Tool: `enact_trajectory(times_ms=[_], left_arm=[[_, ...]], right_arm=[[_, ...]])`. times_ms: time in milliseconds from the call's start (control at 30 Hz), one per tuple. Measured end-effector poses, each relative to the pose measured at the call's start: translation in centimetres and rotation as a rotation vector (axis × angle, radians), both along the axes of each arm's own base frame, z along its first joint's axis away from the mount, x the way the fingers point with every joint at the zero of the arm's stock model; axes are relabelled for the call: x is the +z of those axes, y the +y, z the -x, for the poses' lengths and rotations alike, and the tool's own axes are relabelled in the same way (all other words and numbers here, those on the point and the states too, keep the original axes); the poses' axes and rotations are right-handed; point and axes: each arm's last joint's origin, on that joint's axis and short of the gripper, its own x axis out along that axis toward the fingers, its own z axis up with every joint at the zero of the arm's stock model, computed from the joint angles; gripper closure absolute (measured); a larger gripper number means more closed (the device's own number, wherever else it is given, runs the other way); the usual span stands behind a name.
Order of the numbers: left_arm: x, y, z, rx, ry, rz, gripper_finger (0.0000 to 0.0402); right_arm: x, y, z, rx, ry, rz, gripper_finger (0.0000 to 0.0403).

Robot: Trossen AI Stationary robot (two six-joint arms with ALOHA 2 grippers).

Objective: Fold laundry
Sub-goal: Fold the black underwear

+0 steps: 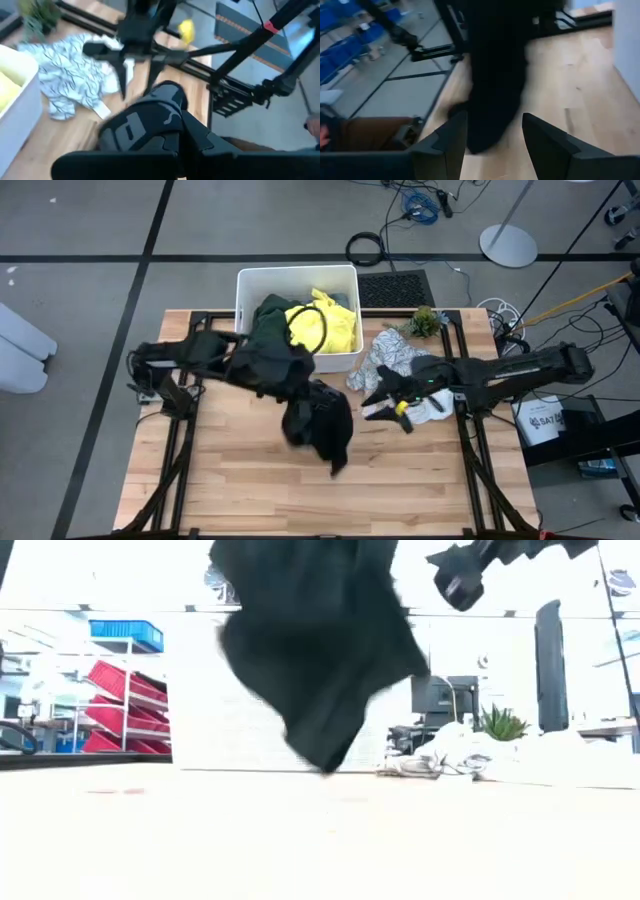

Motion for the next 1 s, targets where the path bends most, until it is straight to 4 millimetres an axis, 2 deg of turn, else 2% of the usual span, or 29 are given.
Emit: enact_trajectory(times_ms=[67,133,233,333,433,567,667,800,900,1000], left_arm=[[-0.3,0.2,-0.3,-0.053,0.022,0.017,0.0400],[-1.0,-0.8,-0.7,-0.145,0.060,0.029,0.0400],[-2.3,-3.3,-1.0,-0.290,0.120,0.013,0.0399],[-4.7,-6.4,-0.9,-0.347,0.259,-0.046,0.0397],[-8.4,-9.1,-0.3,-0.293,0.453,-0.137,0.0397],[-14.2,-11.4,0.3,-0.212,0.635,-0.174,0.0396],[-19.6,-13.0,0.4,-0.220,0.734,-0.087,0.0395],[-26.3,-15.3,0.8,-0.310,0.730,0.137,0.0395],[-29.6,-16.2,1.7,-0.310,0.719,0.268,0.0395],[-31.2,-16.5,2.6,-0.275,0.738,0.304,0.0395]], right_arm=[[0.7,0.6,1.0,0.031,-0.020,-0.003,0.0225],[1.1,1.3,1.7,0.064,-0.026,-0.001,0.0225],[1.1,2.2,2.1,0.109,-0.011,0.000,0.0225],[0.5,3.0,2.0,0.136,0.024,0.010,0.0225],[-0.4,3.8,1.3,0.117,0.064,0.041,0.0225],[-2.2,4.5,-0.1,0.074,0.124,0.107,0.0225],[-3.5,5.0,-1.8,0.066,0.114,0.140,0.0225],[-5.1,5.3,-4.8,0.041,0.018,0.119,0.0225],[-7.1,4.9,-7.1,-0.020,-0.003,0.046,0.0225],[-10.0,4.1,-8.7,-0.102,0.051,-0.023,0.0225]])
